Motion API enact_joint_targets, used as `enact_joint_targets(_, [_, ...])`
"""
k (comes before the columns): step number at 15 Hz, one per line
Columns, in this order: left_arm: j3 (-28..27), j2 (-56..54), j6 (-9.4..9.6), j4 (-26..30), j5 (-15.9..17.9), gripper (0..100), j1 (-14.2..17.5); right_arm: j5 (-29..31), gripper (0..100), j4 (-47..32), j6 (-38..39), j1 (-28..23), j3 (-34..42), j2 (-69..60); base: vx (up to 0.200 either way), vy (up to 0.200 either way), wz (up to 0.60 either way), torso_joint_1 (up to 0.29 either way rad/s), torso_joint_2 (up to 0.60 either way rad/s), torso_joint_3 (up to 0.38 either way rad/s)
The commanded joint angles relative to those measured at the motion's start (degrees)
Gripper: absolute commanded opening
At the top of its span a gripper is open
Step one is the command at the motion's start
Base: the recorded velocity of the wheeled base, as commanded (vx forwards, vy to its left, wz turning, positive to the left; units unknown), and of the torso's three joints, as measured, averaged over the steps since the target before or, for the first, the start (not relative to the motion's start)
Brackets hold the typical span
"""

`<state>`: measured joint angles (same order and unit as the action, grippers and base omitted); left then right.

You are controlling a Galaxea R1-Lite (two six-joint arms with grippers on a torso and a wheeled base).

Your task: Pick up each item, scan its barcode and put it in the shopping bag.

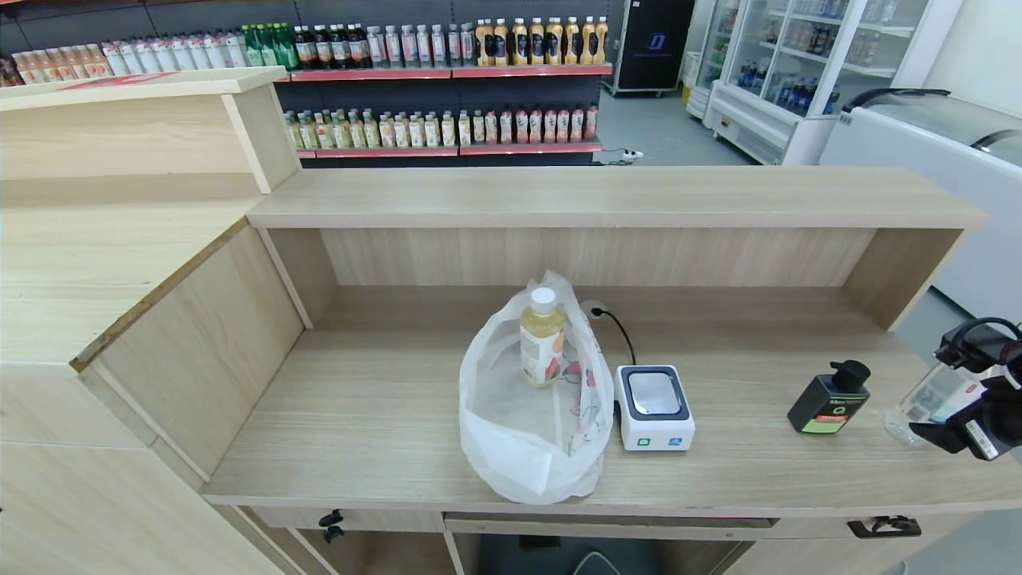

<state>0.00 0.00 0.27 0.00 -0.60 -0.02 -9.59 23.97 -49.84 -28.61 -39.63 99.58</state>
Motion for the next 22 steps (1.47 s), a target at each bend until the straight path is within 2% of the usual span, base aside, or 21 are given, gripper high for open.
enact_joint_targets(1, [0.0, 0.0, 0.0, 0.0, 0.0, 0, 0.0, -1.1, 100, 0.1, -0.1, -1.4, -1.1, 2.8, 0.0, 0.0, 0.0, 0.0, 0.0, 0.0])
enact_joint_targets(6, [0.0, 0.0, 0.0, 0.0, 0.0, 0, 0.0, -9.0, 100, -0.2, 0.1, -1.7, -4.8, 7.8, 0.0, 0.0, 0.0, 0.0, 0.0, 0.0])
enact_joint_targets(10, [0.0, 0.0, 0.0, 0.0, 0.0, 0, 0.0, -13.3, 100, -0.1, 0.3, 0.2, -7.3, 12.0, 0.0, 0.0, 0.0, 0.0, 0.0, 0.0])
enact_joint_targets(15, [0.0, 0.0, 0.0, 0.0, 0.0, 0, 0.0, -15.9, 100, 0.0, 0.2, 3.4, -11.6, 16.9, 0.0, 0.0, 0.0, 0.0, 0.0, 0.0])
enact_joint_targets(22, [0.0, 0.0, 0.0, 0.0, 0.0, 0, 0.0, -18.0, 100, 1.2, 0.1, 8.4, -12.4, 20.8, 0.0, 0.0, 0.0, 0.0, 0.0, 0.0])
